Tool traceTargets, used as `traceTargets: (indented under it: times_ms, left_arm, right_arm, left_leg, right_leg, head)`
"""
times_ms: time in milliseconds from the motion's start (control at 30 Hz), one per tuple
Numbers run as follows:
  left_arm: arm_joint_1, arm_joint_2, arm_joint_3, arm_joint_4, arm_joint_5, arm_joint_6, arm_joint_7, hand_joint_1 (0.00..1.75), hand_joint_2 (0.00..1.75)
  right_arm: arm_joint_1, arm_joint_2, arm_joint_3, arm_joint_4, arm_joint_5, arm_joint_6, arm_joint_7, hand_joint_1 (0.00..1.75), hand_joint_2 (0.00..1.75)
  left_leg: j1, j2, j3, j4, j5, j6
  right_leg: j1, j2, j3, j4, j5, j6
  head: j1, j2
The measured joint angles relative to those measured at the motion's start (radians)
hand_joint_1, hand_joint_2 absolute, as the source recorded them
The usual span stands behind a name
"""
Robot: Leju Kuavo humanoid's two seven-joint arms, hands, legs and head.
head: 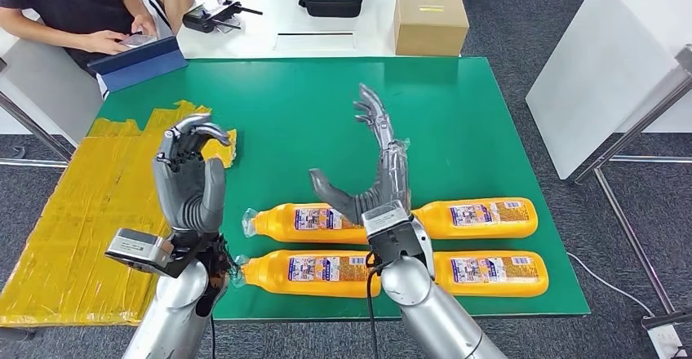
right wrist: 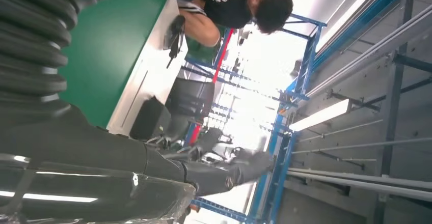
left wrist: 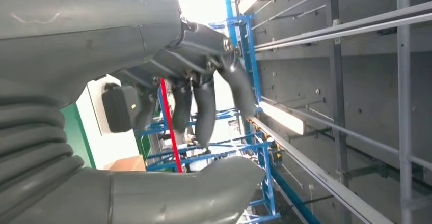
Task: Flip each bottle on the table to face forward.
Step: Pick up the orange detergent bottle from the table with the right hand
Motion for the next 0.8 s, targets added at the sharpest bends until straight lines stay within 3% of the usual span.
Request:
traceTargets:
  times_ms: [167, 200, 300, 333, 567, 800]
  left_arm:
    - [-0.006, 0.0, 0.001, -0.001, -0.006, 0.009, 0.006, 0.0, 0.0]
    - [-0.006, 0.0, 0.001, -0.001, -0.009, 0.015, 0.006, 0.0, 0.0]
    - [-0.005, 0.002, 0.008, -0.01, -0.031, 0.046, 0.006, 0.0, 1.31]
    - [-0.003, 0.003, 0.014, -0.016, -0.042, 0.058, 0.006, 0.0, 1.75]
    - [0.027, 0.013, 0.094, -0.048, -0.083, 0.083, 0.02, 0.0, 1.75]
    - [0.043, 0.015, 0.167, -0.043, -0.088, 0.063, 0.019, 0.0, 1.75]
  right_arm:
    - [-0.014, 0.0, 0.004, 0.0, 0.024, -0.015, 0.02, 0.0, 1.75]
    - [-0.016, 0.0, 0.004, 0.0, 0.037, -0.021, 0.03, 0.0, 1.31]
    - [-0.023, -0.004, 0.004, 0.0, 0.131, -0.041, 0.098, 0.0, 0.0]
    - [-0.026, -0.008, 0.004, 0.0, 0.179, -0.044, 0.132, 0.0, 0.0]
    - [-0.03, -0.087, -0.002, -0.054, 0.506, 0.093, 0.403, 0.0, 0.0]
    - [-0.012, -0.211, -0.016, -0.118, 0.681, 0.221, 0.522, 0.0, 0.0]
  left_leg:
    - [0.0, 0.0, 0.0, 0.0, 0.0, 0.0]
    - [0.0, 0.0, 0.0, 0.0, 0.0, 0.0]
    - [0.0, 0.0, 0.0, 0.0, 0.0, 0.0]
    - [0.0, 0.0, 0.0, 0.0, 0.0, 0.0]
    - [0.0, 0.0, 0.0, 0.0, 0.0, 0.0]
    - [-0.001, 0.0, 0.0, 0.001, 0.0, 0.0]
  right_leg:
    - [0.0, 0.0, 0.0, 0.0, 0.0, 0.0]
    - [0.0, 0.0, 0.0, 0.0, 0.0, 0.0]
    - [0.0, 0.0, 0.0, 0.0, 0.0, 0.0]
    - [0.0, 0.0, 0.0, 0.0, 0.0, 0.0]
    - [0.0, 0.0, 0.0, 0.0, 0.0, 0.0]
    - [0.0, 0.0, 0.0, 0.0, 0.0, 0.0]
  head:
    - [0.0, 0.0]
    - [0.0, 0.0]
    - [0.0, 0.0]
    - [0.0, 0.0]
    - [0.0, 0.0]
    - [0.0, 0.0]
